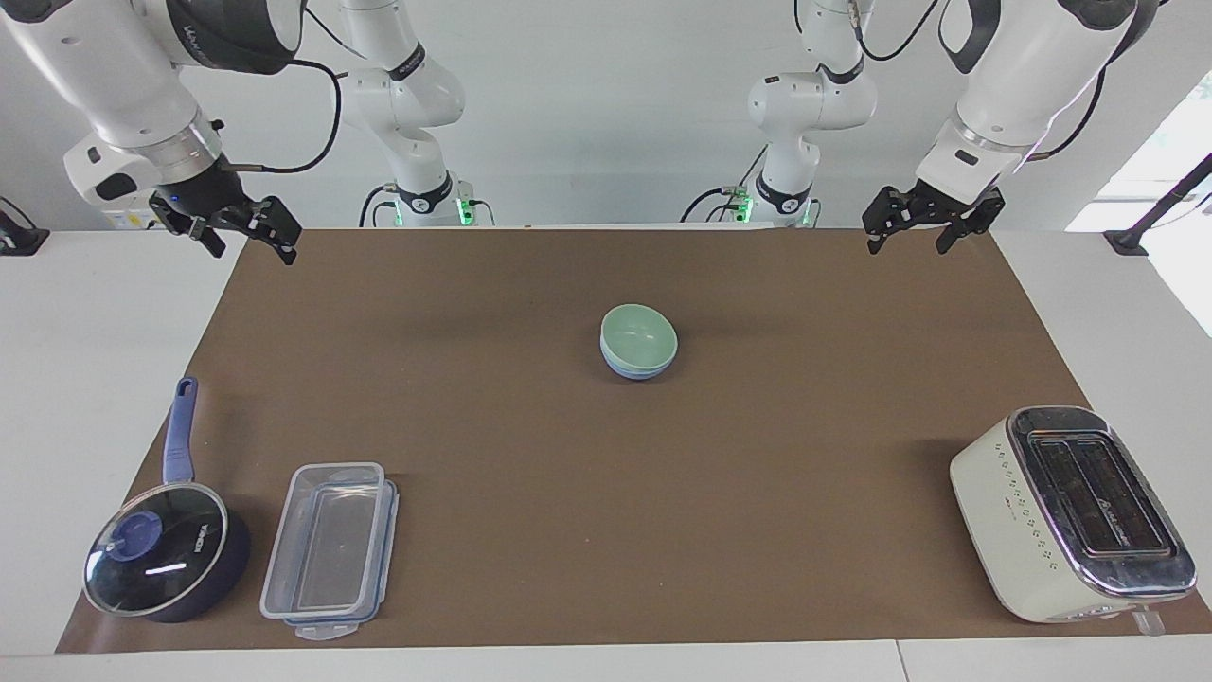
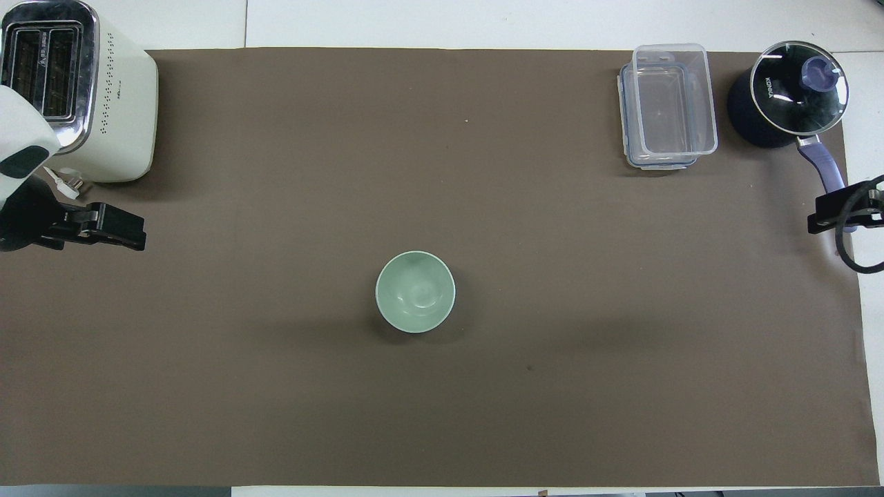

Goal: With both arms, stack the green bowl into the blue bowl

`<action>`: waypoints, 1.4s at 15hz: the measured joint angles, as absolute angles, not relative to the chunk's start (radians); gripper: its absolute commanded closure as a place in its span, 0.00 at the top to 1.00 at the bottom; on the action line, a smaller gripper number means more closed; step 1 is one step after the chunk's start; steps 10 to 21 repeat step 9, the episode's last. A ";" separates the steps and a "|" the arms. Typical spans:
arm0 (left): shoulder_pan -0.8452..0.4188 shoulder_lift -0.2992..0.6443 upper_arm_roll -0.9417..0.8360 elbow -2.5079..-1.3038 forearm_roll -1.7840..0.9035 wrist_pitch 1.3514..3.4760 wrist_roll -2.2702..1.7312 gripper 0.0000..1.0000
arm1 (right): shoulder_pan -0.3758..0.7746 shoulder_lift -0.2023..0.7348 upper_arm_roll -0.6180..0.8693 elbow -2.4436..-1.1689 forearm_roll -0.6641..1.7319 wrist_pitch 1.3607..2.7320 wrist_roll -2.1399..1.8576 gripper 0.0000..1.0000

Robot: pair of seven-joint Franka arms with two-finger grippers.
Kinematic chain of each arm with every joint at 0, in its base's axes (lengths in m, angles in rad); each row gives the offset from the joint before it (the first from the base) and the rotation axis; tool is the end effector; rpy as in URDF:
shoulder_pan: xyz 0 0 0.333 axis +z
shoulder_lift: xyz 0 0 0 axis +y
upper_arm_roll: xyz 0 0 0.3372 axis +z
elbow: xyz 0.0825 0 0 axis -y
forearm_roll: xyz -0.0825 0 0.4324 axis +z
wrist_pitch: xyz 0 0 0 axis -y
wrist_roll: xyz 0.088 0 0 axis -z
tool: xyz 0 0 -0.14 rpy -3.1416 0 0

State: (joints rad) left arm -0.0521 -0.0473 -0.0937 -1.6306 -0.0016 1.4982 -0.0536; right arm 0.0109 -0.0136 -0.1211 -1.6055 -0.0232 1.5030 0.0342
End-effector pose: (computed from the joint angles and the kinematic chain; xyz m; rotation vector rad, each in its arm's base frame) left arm 0.5694 -0.0850 0.6037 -3.1242 0.1437 0.1324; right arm 0.5832 -0.0684 0.5974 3.1121 -0.2258 -0.1401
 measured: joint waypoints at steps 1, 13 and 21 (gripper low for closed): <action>-0.050 -0.047 -0.094 -1.631 -0.002 1.498 -0.054 1.00 | 0.011 -0.014 -0.121 -1.605 -0.023 1.503 0.034 1.00; -0.043 -0.047 -0.093 -1.631 -0.002 1.498 -0.054 1.00 | 0.011 -0.014 -0.121 -1.603 -0.019 1.503 0.031 1.00; -0.043 -0.047 -0.093 -1.631 -0.002 1.498 -0.054 1.00 | 0.011 -0.014 -0.121 -1.603 -0.019 1.503 0.031 1.00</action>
